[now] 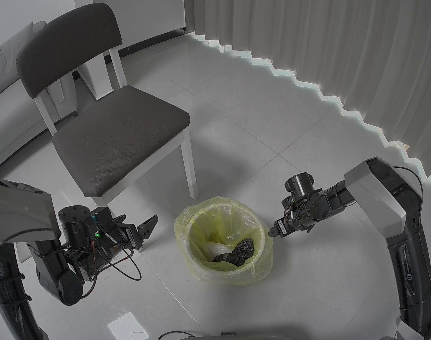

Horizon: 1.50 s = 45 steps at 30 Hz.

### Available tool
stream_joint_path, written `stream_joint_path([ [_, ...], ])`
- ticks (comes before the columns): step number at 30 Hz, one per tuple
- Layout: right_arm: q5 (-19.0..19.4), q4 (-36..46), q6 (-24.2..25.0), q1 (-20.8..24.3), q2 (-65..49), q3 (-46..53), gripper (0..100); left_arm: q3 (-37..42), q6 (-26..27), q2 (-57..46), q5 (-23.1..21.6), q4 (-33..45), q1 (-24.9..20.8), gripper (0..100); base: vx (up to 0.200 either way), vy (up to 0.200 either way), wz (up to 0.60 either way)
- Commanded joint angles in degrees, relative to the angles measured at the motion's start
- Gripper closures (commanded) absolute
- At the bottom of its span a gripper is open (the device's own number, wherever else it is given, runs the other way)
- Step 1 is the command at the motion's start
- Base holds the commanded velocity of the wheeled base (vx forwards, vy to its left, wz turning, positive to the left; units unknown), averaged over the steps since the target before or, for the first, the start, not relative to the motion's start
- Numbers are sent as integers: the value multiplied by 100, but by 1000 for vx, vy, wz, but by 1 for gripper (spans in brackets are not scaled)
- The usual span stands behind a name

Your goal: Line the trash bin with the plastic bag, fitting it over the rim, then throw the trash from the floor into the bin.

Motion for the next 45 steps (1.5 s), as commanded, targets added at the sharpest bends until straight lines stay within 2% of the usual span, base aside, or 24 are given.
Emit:
stream_joint_path([
  [1, -2, 105, -39, -101, -584, 367, 0, 24, -1, -206, -2, -105, -56, 0, 0, 0, 0],
  [7, -11, 61, -39, -268, -1639, 1114, 0, 33, -1, -699, 7, -105, -91, 0, 0, 0, 0],
  [9, 7, 17, 5, -330, -2615, 1624, 0, -2, -1, -1375, -11, 19, -21, 0, 0, 0, 0],
  [11, 51, -10, 22, -356, -3309, 1931, 0, -11, -1, -1815, -11, 247, -4, 0, 0, 0, 0],
  [14, 77, -10, 40, -374, -4364, 2274, 0, -37, -1, -2676, -11, 1003, -47, 0, 0, 0, 0],
  [16, 77, -10, 40, -383, -4619, 2362, 0, -81, -1, -2905, -11, 1275, -65, 0, 0, 0, 0],
  [17, 77, -10, 40, -391, -5374, 2652, 0, -310, 8, -3652, -2, 2233, -91, 0, 0, 0, 0],
  [18, 86, -10, 40, -391, -5436, 2670, 0, -328, 8, -3704, -2, 2304, -91, 0, 0, 0, 0],
  [19, 77, -10, 40, -383, -6113, 3012, 0, -556, 17, -4425, -2, 3358, -100, 0, 0, 0, 0],
  [25, 33, -45, 5, -339, -8319, 4216, 0, -1488, 43, -6596, 68, 6786, -118, 0, 0, 0, 0],
  [29, 7, -10, 40, -435, -9848, 4902, 0, -1769, 61, -7747, 68, 8236, -65, 0, 0, 0, 0],
  [30, -2, -10, 40, -444, -9910, 4928, 0, -1769, 69, -7783, 68, 8271, -65, 0, 0, 0, 0],
  [32, 33, 25, 40, -681, -10885, 5271, 0, -1778, 148, -8459, 77, 8878, -56, 0, 0, 0, 0],
  [34, 51, 43, 40, -752, -11061, 5306, 0, -1751, 175, -8609, 77, 8966, -65, 0, 0, 0, 0],
  [35, 103, 210, 57, -1051, -11694, 5421, 0, -1637, 289, -9083, 51, 9194, -4, 0, 0, 0, 0],
  [38, 437, 614, 233, -1490, -12467, 5535, 0, -1294, 368, -9646, -28, 9238, 401, 0, 0, 0, 0],
  [41, 1035, 1036, 550, -1727, -13205, 5693, 0, -1066, 368, -10261, -72, 9379, 497, 0, 0, 0, 0],
  [42, 1096, 1080, 585, -1745, -13293, 5702, 0, -1057, 359, -10323, -72, 9405, 506, 0, 0, 0, 0],
  [43, 1387, 1335, 778, -1868, -13742, 5798, 0, -1022, 342, -10709, -72, 9651, 577, 0, 0, 0, 0],
  [45, 1589, 1651, 963, -1929, -14207, 5922, 0, -1013, 324, -11078, -90, 10003, 647, 0, 0, 0, 0],
])
